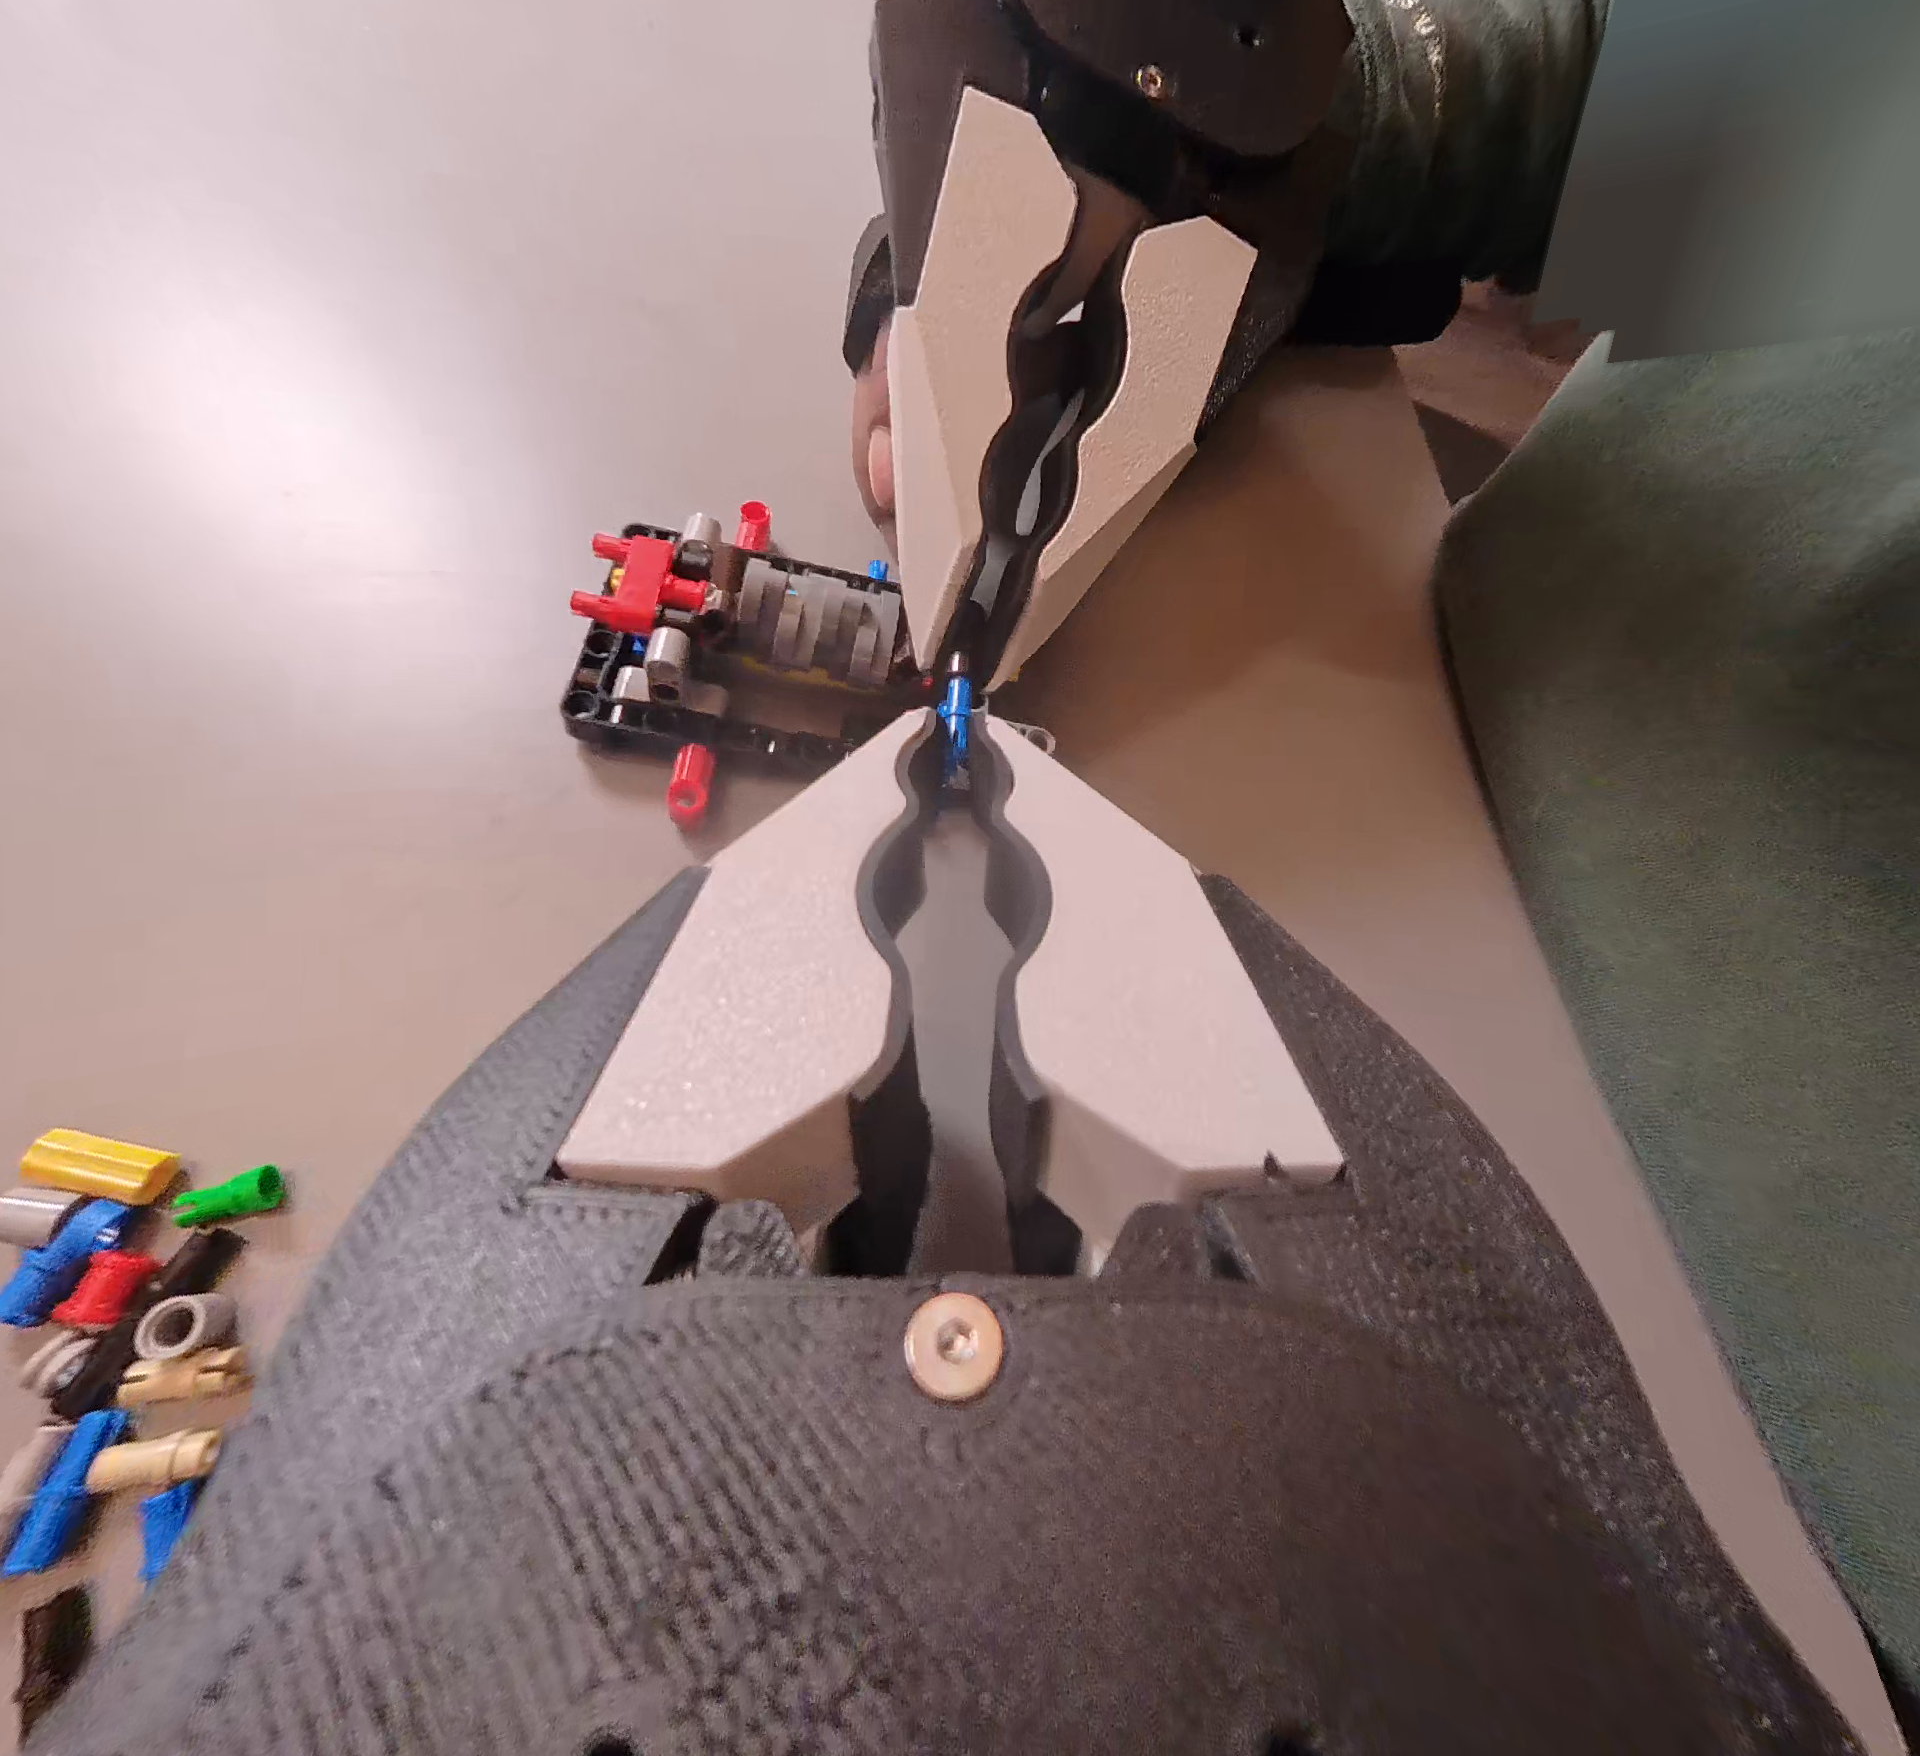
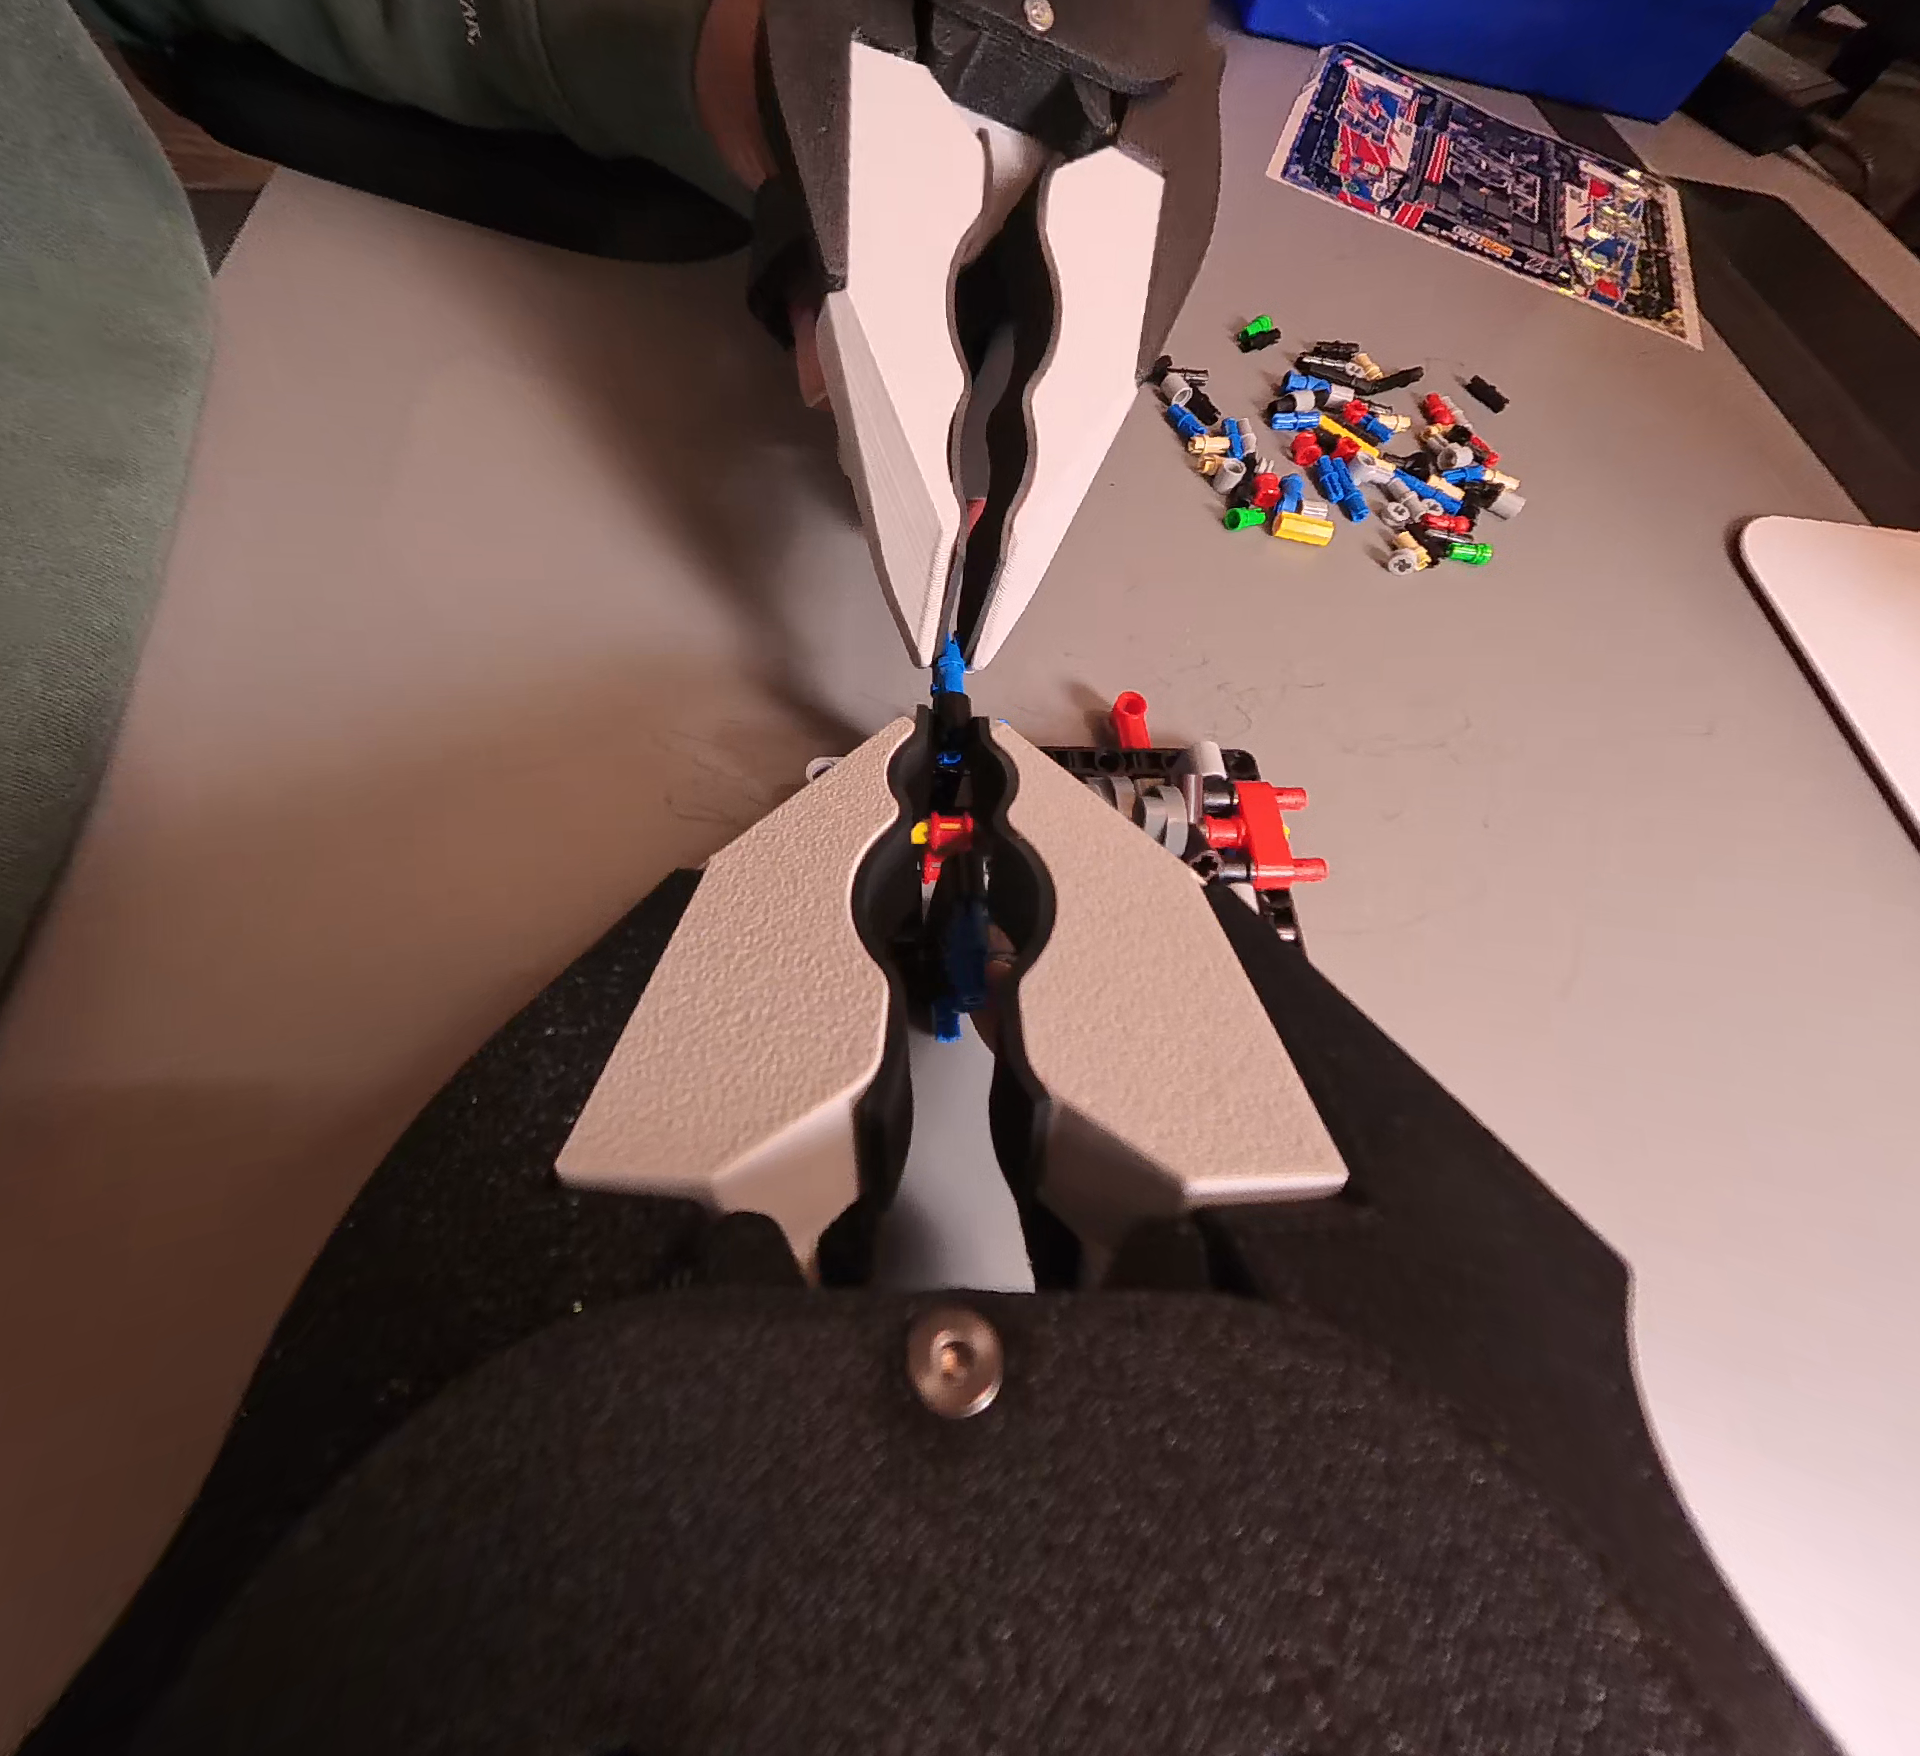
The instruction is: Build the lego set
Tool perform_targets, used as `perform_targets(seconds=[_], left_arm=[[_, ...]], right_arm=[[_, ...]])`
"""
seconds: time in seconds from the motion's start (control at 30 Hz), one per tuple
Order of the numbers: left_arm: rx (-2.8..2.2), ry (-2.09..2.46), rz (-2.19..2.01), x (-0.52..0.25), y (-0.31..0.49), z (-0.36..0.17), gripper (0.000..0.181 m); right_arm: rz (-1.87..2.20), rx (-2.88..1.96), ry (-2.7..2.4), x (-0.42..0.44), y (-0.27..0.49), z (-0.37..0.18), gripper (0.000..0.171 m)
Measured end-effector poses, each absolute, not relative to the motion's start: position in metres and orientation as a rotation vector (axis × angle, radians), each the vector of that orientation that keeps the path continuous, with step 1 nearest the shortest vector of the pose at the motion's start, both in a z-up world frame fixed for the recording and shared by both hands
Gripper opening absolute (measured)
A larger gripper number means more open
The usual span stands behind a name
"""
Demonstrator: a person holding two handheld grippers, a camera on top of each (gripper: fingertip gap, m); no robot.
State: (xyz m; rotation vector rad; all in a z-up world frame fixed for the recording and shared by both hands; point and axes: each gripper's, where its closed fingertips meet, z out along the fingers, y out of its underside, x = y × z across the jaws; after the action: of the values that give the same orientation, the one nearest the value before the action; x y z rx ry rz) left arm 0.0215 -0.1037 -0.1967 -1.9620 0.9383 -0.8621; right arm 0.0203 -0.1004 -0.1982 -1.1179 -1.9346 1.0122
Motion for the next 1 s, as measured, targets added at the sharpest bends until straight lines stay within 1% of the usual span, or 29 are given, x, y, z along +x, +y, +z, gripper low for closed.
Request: perform_targets(seconds=[0.4, 0.43, 0.47, 0.5, 0.57, 0.63, 0.73, 0.77, 0.83, 0.93, 1.0], left_arm=[[-1.941, 0.944, -0.895, 0.023, -0.105, -0.196, 0.002], [-1.940, 0.941, -0.895, 0.023, -0.104, -0.197, 0.003], [-1.939, 0.939, -0.890, 0.022, -0.104, -0.197, 0.003], [-1.938, 0.939, -0.886, 0.022, -0.104, -0.197, 0.003], [-1.938, 0.938, -0.881, 0.021, -0.103, -0.197, 0.003], [-1.943, 0.940, -0.866, 0.020, -0.102, -0.198, 0.007], [-1.934, 0.937, -0.874, 0.019, -0.102, -0.195, 0.016], [-1.929, 0.938, -0.873, 0.018, -0.102, -0.193, 0.020], [-1.924, 0.934, -0.846, 0.013, -0.101, -0.190, 0.024], [-1.952, 0.904, -0.733, 0.000, -0.094, -0.191, 0.026], [-1.980, 0.866, -0.633, -0.011, -0.087, -0.194, 0.028]], right_arm=[[1.029, -1.122, -1.939, 0.022, -0.101, -0.198, 0.005], [1.031, -1.117, -1.948, 0.024, -0.102, -0.198, 0.009], [1.035, -1.110, -1.971, 0.028, -0.103, -0.200, 0.021], [1.037, -1.113, -2.001, 0.034, -0.103, -0.202, 0.029], [1.054, -1.142, -2.013, 0.044, -0.098, -0.201, 0.035], [1.049, -1.168, -1.987, 0.051, -0.088, -0.195, 0.036], [1.031, -1.211, -1.949, 0.053, -0.079, -0.193, 0.031], [1.015, -1.219, -1.957, 0.051, -0.080, -0.196, 0.026], [0.960, -1.212, -1.975, 0.047, -0.083, -0.203, 0.006], [0.923, -1.297, -1.940, 0.041, -0.077, -0.203, 0.005], [0.857, -1.430, -1.820, 0.036, -0.056, -0.203, 0.005]])
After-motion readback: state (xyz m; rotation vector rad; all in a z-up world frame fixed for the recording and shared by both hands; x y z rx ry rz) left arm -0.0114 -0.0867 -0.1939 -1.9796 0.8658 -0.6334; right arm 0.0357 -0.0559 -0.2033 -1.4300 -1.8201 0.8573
